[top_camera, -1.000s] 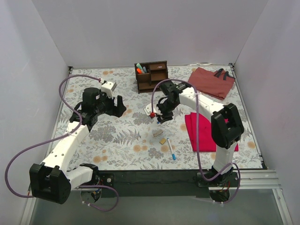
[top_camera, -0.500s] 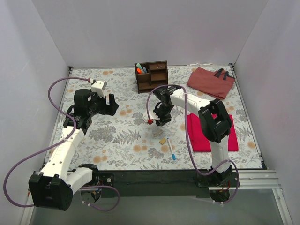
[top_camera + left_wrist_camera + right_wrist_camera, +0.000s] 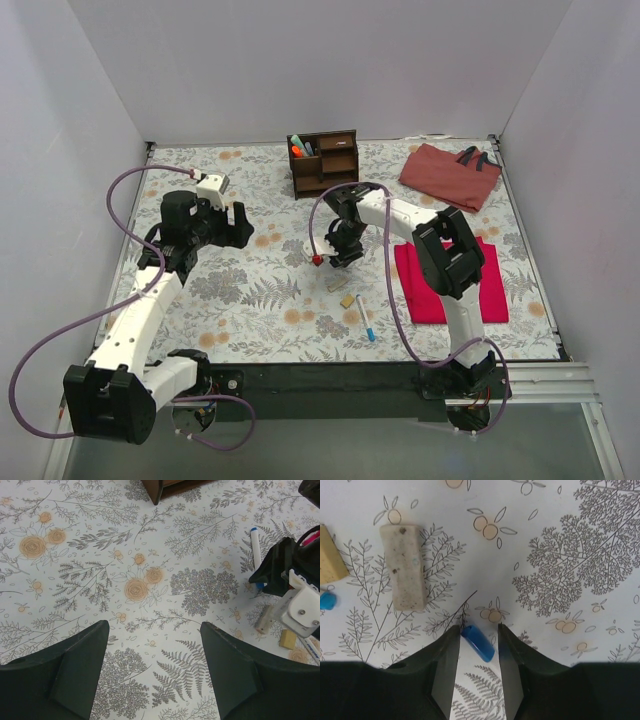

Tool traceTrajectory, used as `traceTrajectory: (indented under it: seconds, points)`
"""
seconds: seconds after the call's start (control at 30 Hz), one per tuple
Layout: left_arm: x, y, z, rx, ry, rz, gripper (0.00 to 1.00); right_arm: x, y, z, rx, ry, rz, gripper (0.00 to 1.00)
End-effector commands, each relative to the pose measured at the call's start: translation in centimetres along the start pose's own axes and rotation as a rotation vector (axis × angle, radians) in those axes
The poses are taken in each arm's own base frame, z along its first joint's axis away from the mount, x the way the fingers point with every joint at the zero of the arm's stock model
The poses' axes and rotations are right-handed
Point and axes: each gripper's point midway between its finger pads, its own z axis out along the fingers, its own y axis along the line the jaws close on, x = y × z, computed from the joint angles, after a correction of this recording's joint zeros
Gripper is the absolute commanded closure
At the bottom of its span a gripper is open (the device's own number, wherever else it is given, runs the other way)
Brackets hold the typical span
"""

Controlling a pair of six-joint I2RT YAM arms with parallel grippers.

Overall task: Sort the stationery into containers
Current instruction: Pick up the pen from the center of the board.

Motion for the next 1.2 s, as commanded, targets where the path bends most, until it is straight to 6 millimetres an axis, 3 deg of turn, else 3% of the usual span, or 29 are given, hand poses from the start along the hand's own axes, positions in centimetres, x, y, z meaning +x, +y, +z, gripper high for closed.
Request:
traceTrajectory:
  seconds: [0.0,0.33,0.43,0.57,0.7,0.8,0.83,1.0,1.03,1.07,1.1,1.13,1.17]
  points:
    - [-0.6,0.1,0.3,0.008,-0.019,-0.006,0.26,1.0,-2.0,-0.3,0.038,0.021,-0.004,0.57]
    - [-0.8,0.3,1.4,0.013,-0.011,-0.013,0.26,4.1,-1.7,0.3,0.013,0.086,0.003,0.62]
    - [-0.9,0.4,1.7,0.015,-0.008,-0.012,0.26,4.9,-1.7,0.3,0.009,0.099,0.014,0.71]
    - [-1.1,0.4,2.2,0.019,-0.005,-0.017,0.26,4.8,-2.2,0.0,0.023,0.098,0.033,0.95]
    - [-1.5,0.4,2.3,0.019,-0.006,-0.026,0.26,2.2,-5.3,-4.4,0.154,0.035,0.046,0.99]
    - [-1.9,0.1,2.3,0.031,-0.007,-0.048,0.26,-0.6,-9.1,-10.4,0.309,-0.042,0.071,0.99]
    - [-2.0,0.0,2.3,0.038,-0.006,-0.050,0.26,-2.2,-11.1,-14.0,0.407,-0.073,0.078,0.99]
    - [-2.4,0.3,2.9,0.032,0.004,-0.044,0.27,-6.4,-14.1,-22.5,0.631,-0.330,0.122,0.99]
    - [-2.2,0.3,2.9,0.033,0.013,-0.046,0.27,-7.3,-15.9,-24.9,0.732,-0.395,0.091,0.99]
    - [-2.2,0.3,2.9,0.036,0.016,-0.049,0.27,-6.3,-15.8,-24.4,0.721,-0.495,0.270,0.99]
    - [-2.0,0.2,3.1,0.041,0.025,-0.051,0.27,-7.3,-15.9,-26.2,0.754,-0.589,0.284,0.99]
    - [-1.9,0.1,3.1,0.049,0.030,-0.056,0.27,-8.0,-17.9,-29.0,0.871,-0.672,0.221,0.99]
    - [-1.7,0.0,3.2,0.056,0.037,-0.061,0.27,-7.3,-18.2,-30.4,0.907,-0.743,0.271,0.99]
